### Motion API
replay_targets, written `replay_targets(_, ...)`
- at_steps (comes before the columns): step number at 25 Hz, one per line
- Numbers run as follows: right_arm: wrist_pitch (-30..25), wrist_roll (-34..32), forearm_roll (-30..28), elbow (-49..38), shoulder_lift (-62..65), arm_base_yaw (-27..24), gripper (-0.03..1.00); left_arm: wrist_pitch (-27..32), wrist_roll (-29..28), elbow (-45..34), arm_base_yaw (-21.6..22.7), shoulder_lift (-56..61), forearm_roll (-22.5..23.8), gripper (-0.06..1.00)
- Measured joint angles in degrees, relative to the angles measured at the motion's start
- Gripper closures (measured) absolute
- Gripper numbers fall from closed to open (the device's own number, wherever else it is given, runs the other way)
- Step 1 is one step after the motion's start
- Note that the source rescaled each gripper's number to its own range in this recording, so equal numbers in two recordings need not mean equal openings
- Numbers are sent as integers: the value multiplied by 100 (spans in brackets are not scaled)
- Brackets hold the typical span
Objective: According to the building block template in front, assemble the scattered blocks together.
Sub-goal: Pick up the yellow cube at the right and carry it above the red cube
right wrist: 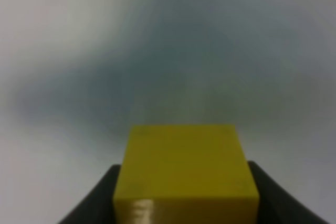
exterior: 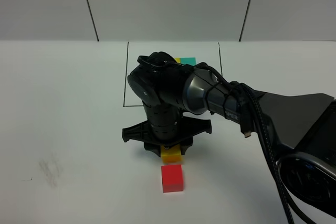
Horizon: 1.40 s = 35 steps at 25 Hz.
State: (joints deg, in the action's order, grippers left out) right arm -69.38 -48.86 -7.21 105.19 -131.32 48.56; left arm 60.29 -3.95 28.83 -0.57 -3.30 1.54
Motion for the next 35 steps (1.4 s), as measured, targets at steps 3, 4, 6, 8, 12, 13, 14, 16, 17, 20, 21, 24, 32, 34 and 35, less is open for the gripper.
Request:
replay_targets(3, -7, -4, 0, -7, 5, 0, 77, 0, 0, 0, 0, 0, 0, 19)
replay_targets(4, -7, 1, 0, -13, 5, 0, 77, 0, 0, 0, 0, 0, 0, 19)
replay_targets(6, -7, 6, 0, -13, 5, 0, 77, 0, 0, 0, 0, 0, 0, 19)
replay_targets(8, -7, 12, 0, -13, 5, 0, 77, 0, 0, 0, 0, 0, 0, 19)
replay_targets(12, -7, 16, 67, -13, 5, 0, 77, 0, 0, 0, 0, 0, 0, 19)
replay_targets(13, -7, 34, 88, -13, 5, 0, 77, 0, 0, 0, 0, 0, 0, 19)
replay_targets(14, -7, 53, 109, -13, 5, 0, 77, 0, 0, 0, 0, 0, 0, 19)
replay_targets(16, -7, 67, 131, -13, 5, 0, 77, 0, 0, 0, 0, 0, 0, 19)
replay_targets(17, -7, 67, 131, -13, 5, 0, 77, 0, 0, 0, 0, 0, 0, 19)
replay_targets(20, -7, 74, 131, -13, 5, 0, 77, 0, 0, 0, 0, 0, 0, 19)
replay_targets(21, -7, 74, 131, -13, 5, 0, 77, 0, 0, 0, 0, 0, 0, 19)
replay_targets(24, -7, 81, 137, -19, 5, 0, 77, 0, 0, 0, 0, 0, 0, 19)
replay_targets(32, -7, 81, 210, -113, 5, 0, 77, 0, 0, 0, 0, 0, 0, 19)
replay_targets(34, 6, 95, 255, -210, 9, 0, 77, 0, 0, 0, 0, 0, 0, 19)
replay_targets(35, 0, 101, 272, -243, 9, 0, 77, 0, 0, 0, 0, 0, 0, 19)
